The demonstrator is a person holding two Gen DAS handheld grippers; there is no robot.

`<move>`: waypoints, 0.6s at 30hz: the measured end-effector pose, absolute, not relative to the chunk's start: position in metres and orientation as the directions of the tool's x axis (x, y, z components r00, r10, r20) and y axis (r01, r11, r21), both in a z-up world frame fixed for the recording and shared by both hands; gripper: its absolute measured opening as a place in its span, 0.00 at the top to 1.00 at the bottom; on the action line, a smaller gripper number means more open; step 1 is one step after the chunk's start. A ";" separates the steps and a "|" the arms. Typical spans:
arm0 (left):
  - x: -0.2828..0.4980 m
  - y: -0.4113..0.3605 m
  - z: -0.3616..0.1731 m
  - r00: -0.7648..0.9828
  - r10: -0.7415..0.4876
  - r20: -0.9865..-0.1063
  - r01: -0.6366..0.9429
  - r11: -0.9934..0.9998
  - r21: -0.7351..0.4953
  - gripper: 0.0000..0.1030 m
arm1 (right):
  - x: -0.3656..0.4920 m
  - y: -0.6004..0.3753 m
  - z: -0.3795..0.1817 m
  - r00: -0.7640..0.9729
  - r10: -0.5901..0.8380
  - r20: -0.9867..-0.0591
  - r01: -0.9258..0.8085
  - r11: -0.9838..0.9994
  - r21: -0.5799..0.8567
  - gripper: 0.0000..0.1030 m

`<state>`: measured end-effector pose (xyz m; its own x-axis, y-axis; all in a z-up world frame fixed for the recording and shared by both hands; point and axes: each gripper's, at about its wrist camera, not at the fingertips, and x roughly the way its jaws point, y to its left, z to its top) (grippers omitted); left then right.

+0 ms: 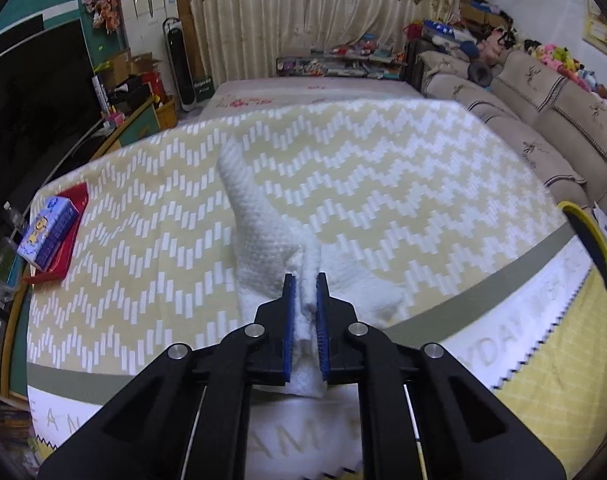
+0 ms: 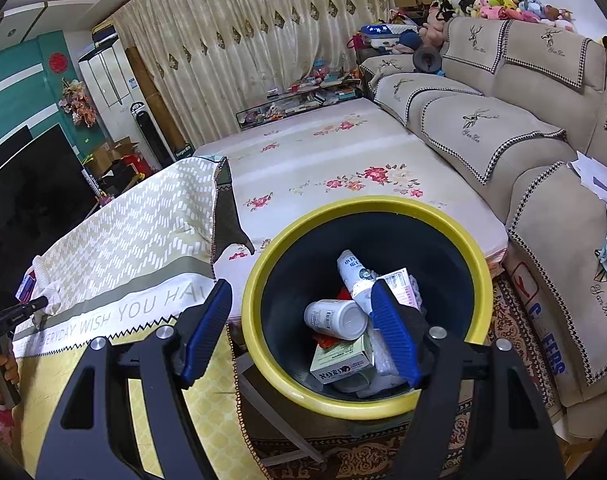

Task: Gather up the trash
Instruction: 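Grasp the white towel with the left gripper, then carry the white towel over the bin and open the left gripper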

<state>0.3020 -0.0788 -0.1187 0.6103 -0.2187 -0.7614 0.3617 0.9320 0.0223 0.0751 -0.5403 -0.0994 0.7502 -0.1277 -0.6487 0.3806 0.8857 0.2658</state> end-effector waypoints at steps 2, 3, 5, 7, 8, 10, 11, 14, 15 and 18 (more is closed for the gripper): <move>0.291 -0.088 -0.109 0.620 -0.234 -0.749 0.386 0.922 0.032 0.90 | 0.073 -0.542 -0.098 0.750 -0.135 -0.647 0.386 0.884 0.263 0.34; 0.282 -0.097 -0.101 0.626 -0.247 -0.739 0.408 0.912 0.040 0.90 | 0.073 -0.543 -0.098 0.749 -0.139 -0.648 0.388 0.884 0.260 0.34; 0.269 -0.114 -0.089 0.632 -0.276 -0.724 0.444 0.895 0.046 0.90 | 0.070 -0.545 -0.096 0.746 -0.157 -0.648 0.397 0.885 0.243 0.34; 0.254 -0.138 -0.075 0.627 -0.324 -0.709 0.494 0.869 0.040 0.90 | 0.067 -0.547 -0.095 0.742 -0.176 -0.647 0.407 0.885 0.226 0.34; 0.245 -0.154 -0.066 0.621 -0.354 -0.699 0.526 0.850 0.038 0.90 | 0.064 -0.549 -0.095 0.740 -0.190 -0.646 0.414 0.884 0.215 0.34; 0.233 -0.177 -0.054 0.606 -0.398 -0.688 0.572 0.820 0.030 0.90 | 0.060 -0.552 -0.094 0.738 -0.208 -0.643 0.424 0.883 0.202 0.34; 0.228 -0.190 -0.048 0.595 -0.421 -0.684 0.596 0.803 0.024 0.90 | 0.056 -0.555 -0.094 0.737 -0.218 -0.640 0.431 0.881 0.196 0.34; 0.212 -0.241 -0.032 0.537 -0.505 -0.675 0.681 0.732 -0.006 0.90 | 0.046 -0.565 -0.093 0.737 -0.242 -0.631 0.449 0.873 0.190 0.34; 0.208 -0.254 -0.029 0.522 -0.523 -0.674 0.700 0.714 -0.012 0.90 | 0.042 -0.569 -0.092 0.738 -0.249 -0.627 0.456 0.869 0.190 0.34; 0.194 -0.310 -0.024 0.471 -0.572 -0.672 0.765 0.644 -0.011 0.90 | 0.030 -0.580 -0.092 0.737 -0.274 -0.618 0.475 0.860 0.185 0.34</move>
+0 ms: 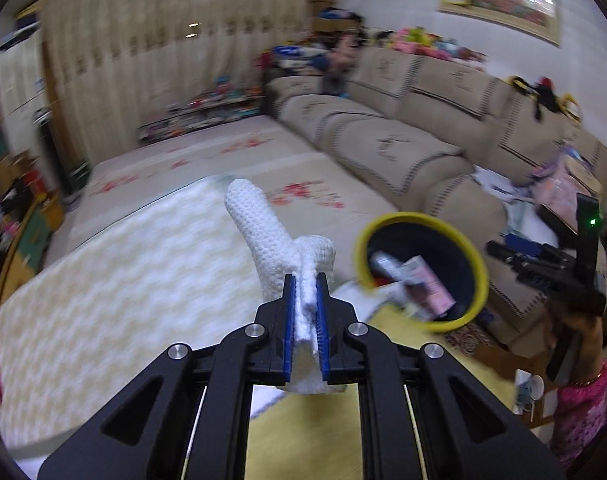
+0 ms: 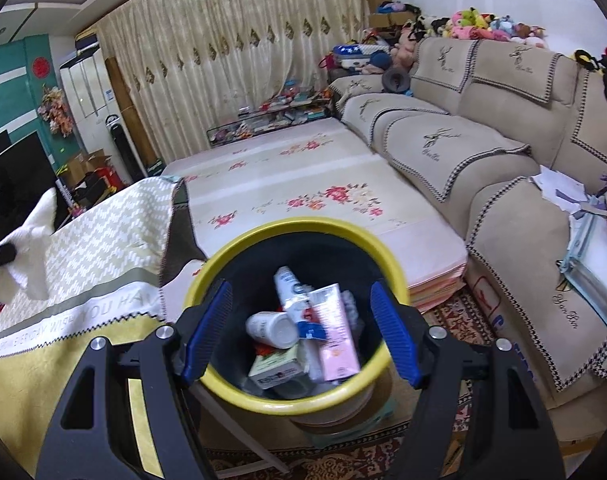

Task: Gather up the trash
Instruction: 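Carry the white towel over the bin and open the left gripper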

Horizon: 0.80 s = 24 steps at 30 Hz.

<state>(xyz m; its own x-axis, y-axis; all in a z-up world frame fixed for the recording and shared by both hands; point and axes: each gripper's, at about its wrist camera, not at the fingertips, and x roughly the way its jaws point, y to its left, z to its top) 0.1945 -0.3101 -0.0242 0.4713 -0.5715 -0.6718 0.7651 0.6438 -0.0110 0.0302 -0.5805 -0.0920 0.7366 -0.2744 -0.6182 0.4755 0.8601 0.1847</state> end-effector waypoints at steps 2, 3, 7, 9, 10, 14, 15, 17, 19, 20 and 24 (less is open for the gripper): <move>0.192 -0.338 -0.026 0.442 -0.588 -0.678 0.791 0.612 -0.016 0.90 | 0.022 -0.588 -0.093 0.732 -0.290 -0.616 0.490 0.853 0.180 0.34; 0.188 -0.361 -0.028 0.411 -0.601 -0.685 0.811 0.585 -0.027 0.90 | 0.018 -0.592 -0.093 0.730 -0.300 -0.614 0.499 0.848 0.178 0.34; 0.187 -0.417 -0.041 0.337 -0.614 -0.714 0.843 0.535 -0.062 0.90 | 0.002 -0.606 -0.095 0.712 -0.348 -0.610 0.540 0.827 0.158 0.34; 0.191 -0.441 -0.052 0.307 -0.615 -0.727 0.854 0.516 -0.075 0.90 | -0.007 -0.613 -0.095 0.702 -0.369 -0.609 0.559 0.815 0.151 0.34; 0.192 -0.457 -0.059 0.296 -0.608 -0.737 0.857 0.510 -0.077 0.90 | -0.011 -0.616 -0.095 0.700 -0.375 -0.607 0.565 0.811 0.151 0.33; 0.199 -0.491 -0.083 0.255 -0.590 -0.766 0.865 0.493 -0.092 0.90 | -0.020 -0.625 -0.096 0.697 -0.383 -0.607 0.580 0.799 0.162 0.33; 0.200 -0.500 -0.090 0.247 -0.582 -0.775 0.867 0.490 -0.092 0.90 | -0.021 -0.626 -0.097 0.696 -0.383 -0.607 0.581 0.797 0.164 0.32; 0.201 -0.513 -0.101 0.241 -0.567 -0.788 0.869 0.487 -0.085 0.90 | -0.022 -0.628 -0.098 0.696 -0.382 -0.608 0.583 0.795 0.167 0.32; 0.201 -0.521 -0.112 0.233 -0.551 -0.802 0.873 0.482 -0.077 0.90 | -0.022 -0.629 -0.099 0.696 -0.379 -0.610 0.583 0.794 0.172 0.31; 0.199 -0.526 -0.119 0.228 -0.543 -0.808 0.875 0.479 -0.074 0.89 | -0.021 -0.629 -0.100 0.695 -0.378 -0.612 0.583 0.794 0.172 0.31; 0.200 -0.538 -0.139 0.230 -0.499 -0.835 0.882 0.470 -0.038 0.52 | -0.017 -0.627 -0.102 0.691 -0.367 -0.623 0.577 0.798 0.170 0.30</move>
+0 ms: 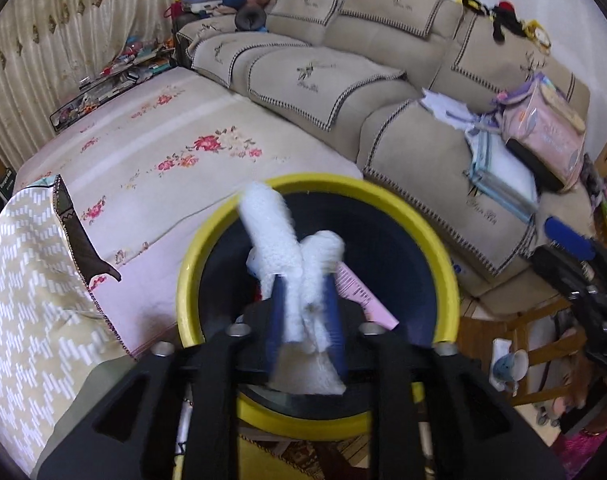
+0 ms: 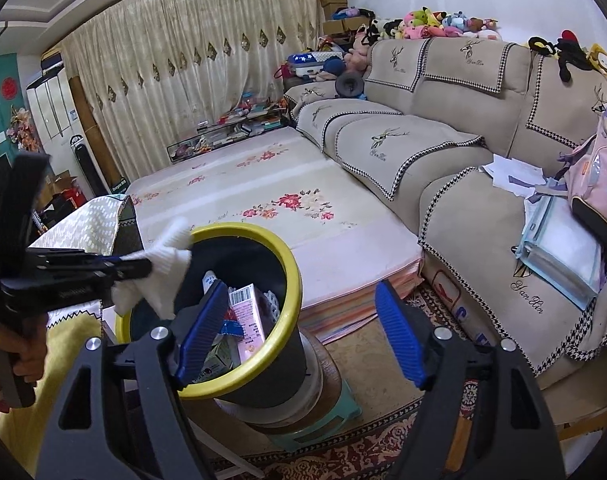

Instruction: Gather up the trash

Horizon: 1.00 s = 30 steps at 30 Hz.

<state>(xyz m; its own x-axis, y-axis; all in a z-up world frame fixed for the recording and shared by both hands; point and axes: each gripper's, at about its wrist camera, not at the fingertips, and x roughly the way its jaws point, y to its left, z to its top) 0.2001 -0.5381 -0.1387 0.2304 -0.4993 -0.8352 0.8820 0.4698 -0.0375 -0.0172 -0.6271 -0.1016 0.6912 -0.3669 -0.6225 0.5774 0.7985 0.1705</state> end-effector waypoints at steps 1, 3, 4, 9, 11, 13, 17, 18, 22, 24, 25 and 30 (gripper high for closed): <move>0.200 -0.540 -0.143 0.237 -0.487 -0.840 0.881 0.472 -0.025 0.43 | -0.017 -0.625 -0.101 0.691 -0.366 -0.623 0.576 0.799 0.170 0.30; 0.199 -0.543 -0.150 0.251 -0.472 -0.845 0.880 0.475 -0.003 0.31 | -0.016 -0.621 -0.098 0.695 -0.364 -0.620 0.570 0.804 0.166 0.30; 0.198 -0.542 -0.152 0.259 -0.462 -0.848 0.878 0.479 0.007 0.30 | -0.017 -0.619 -0.096 0.697 -0.363 -0.618 0.567 0.807 0.165 0.30; 0.191 -0.498 -0.128 0.302 -0.486 -0.820 0.853 0.523 0.004 0.26 | -0.020 -0.605 -0.084 0.719 -0.354 -0.598 0.541 0.825 0.162 0.28; 0.182 -0.469 -0.110 0.338 -0.517 -0.787 0.836 0.549 -0.002 0.23 | -0.019 -0.595 -0.080 0.732 -0.340 -0.591 0.521 0.838 0.162 0.28; 0.175 -0.437 -0.091 0.378 -0.538 -0.754 0.815 0.580 -0.006 0.22 | -0.018 -0.580 -0.075 0.749 -0.311 -0.585 0.485 0.859 0.164 0.26; 0.147 -0.356 -0.052 0.522 -0.540 -0.660 0.733 0.680 0.023 0.10 | -0.011 -0.538 -0.066 0.784 -0.240 -0.573 0.385 0.912 0.145 0.21; 0.141 -0.340 -0.046 0.553 -0.529 -0.644 0.711 0.702 0.034 0.07 | -0.009 -0.528 -0.064 0.792 -0.220 -0.569 0.358 0.923 0.142 0.19; 0.115 -0.263 -0.023 0.673 -0.432 -0.601 0.581 0.811 0.068 0.05 | -0.003 -0.491 -0.053 0.823 -0.176 -0.540 0.282 0.952 0.119 0.09; 0.104 -0.219 -0.017 0.713 -0.374 -0.593 0.503 0.862 0.059 0.05 | -0.002 -0.476 -0.045 0.837 -0.158 -0.524 0.251 0.962 0.111 0.07; 0.100 -0.198 -0.015 0.733 -0.340 -0.589 0.452 0.891 0.047 0.05 | -0.002 -0.468 -0.042 0.843 -0.147 -0.518 0.235 0.966 0.109 0.07; 0.078 -0.113 -0.008 0.800 -0.207 -0.562 0.254 0.967 0.005 0.05 | -0.005 -0.438 -0.028 0.857 -0.132 -0.498 0.195 0.978 0.077 0.07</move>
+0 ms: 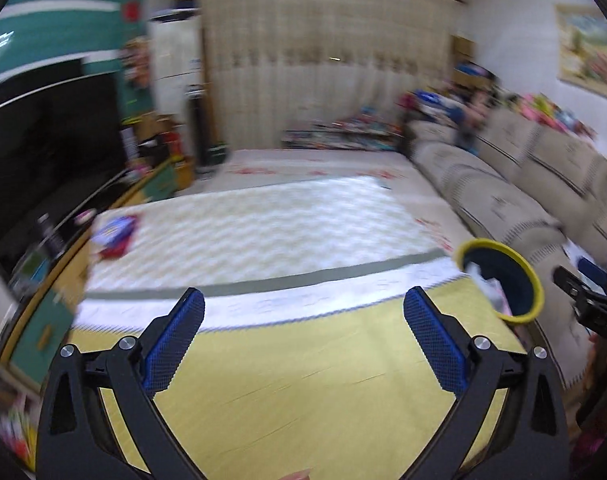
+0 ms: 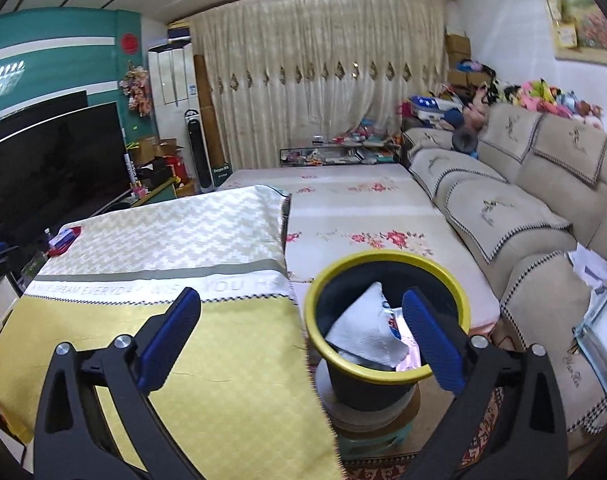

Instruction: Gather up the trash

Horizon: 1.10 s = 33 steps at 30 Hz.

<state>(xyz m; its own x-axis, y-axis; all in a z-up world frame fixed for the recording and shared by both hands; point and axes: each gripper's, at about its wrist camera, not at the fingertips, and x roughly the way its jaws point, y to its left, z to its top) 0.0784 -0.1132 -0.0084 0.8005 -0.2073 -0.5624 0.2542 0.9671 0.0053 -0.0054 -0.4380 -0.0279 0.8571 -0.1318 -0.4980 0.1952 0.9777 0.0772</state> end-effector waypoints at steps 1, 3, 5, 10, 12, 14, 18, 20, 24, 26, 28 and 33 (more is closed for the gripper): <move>0.075 -0.101 -0.007 0.808 -0.188 -0.558 0.228 0.974 0.001 0.05 | -0.006 -0.433 -0.026 0.858 -0.127 -0.498 0.187 0.980 0.071 0.07; 0.064 -0.077 -0.005 0.828 -0.153 -0.540 0.177 0.984 -0.009 0.05 | -0.009 -0.428 -0.023 0.859 -0.122 -0.497 0.176 0.982 0.064 0.07; 0.051 -0.061 -0.004 0.842 -0.132 -0.523 0.149 0.989 -0.011 0.05 | -0.011 -0.422 -0.019 0.860 -0.122 -0.495 0.171 0.984 0.056 0.07; 0.024 -0.039 -0.001 0.865 -0.112 -0.489 0.118 0.993 -0.017 0.05 | -0.014 -0.415 -0.017 0.860 -0.116 -0.497 0.167 0.984 0.060 0.07; 0.016 -0.037 0.000 0.872 -0.108 -0.478 0.113 0.993 -0.018 0.05 | -0.015 -0.414 -0.017 0.860 -0.116 -0.497 0.168 0.984 0.061 0.07; 0.011 -0.039 0.000 0.874 -0.107 -0.474 0.115 0.993 -0.013 0.05 | -0.017 -0.413 -0.016 0.861 -0.114 -0.496 0.167 0.984 0.063 0.07; 0.005 -0.042 0.002 0.875 -0.111 -0.472 0.119 0.993 -0.012 0.05 | -0.018 -0.413 -0.017 0.861 -0.112 -0.496 0.166 0.984 0.065 0.07; 0.006 -0.046 0.003 0.875 -0.110 -0.471 0.120 0.993 -0.010 0.05 | -0.018 -0.414 -0.017 0.860 -0.111 -0.497 0.167 0.984 0.069 0.07; 0.007 -0.049 0.002 0.872 -0.109 -0.478 0.120 0.993 -0.007 0.05 | -0.019 -0.416 -0.019 0.856 -0.109 -0.505 0.171 0.982 0.078 0.07; 0.008 -0.051 0.002 0.869 -0.112 -0.482 0.124 0.992 -0.007 0.05 | -0.017 -0.418 -0.020 0.854 -0.108 -0.508 0.171 0.982 0.079 0.07; 0.011 -0.052 0.002 0.868 -0.111 -0.484 0.125 0.992 -0.004 0.05 | -0.016 -0.419 -0.021 0.853 -0.107 -0.510 0.171 0.982 0.080 0.07; 0.014 -0.057 0.002 0.867 -0.118 -0.485 0.133 0.991 -0.002 0.05 | -0.016 -0.419 -0.021 0.853 -0.109 -0.510 0.173 0.982 0.080 0.07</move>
<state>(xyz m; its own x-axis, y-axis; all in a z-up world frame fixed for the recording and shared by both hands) 0.0141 -0.0565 0.0019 0.8667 -0.1177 -0.4848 0.1332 0.9911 -0.0024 -0.0157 -0.4191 -0.0215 0.8530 -0.1087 -0.5105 0.1731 0.9816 0.0802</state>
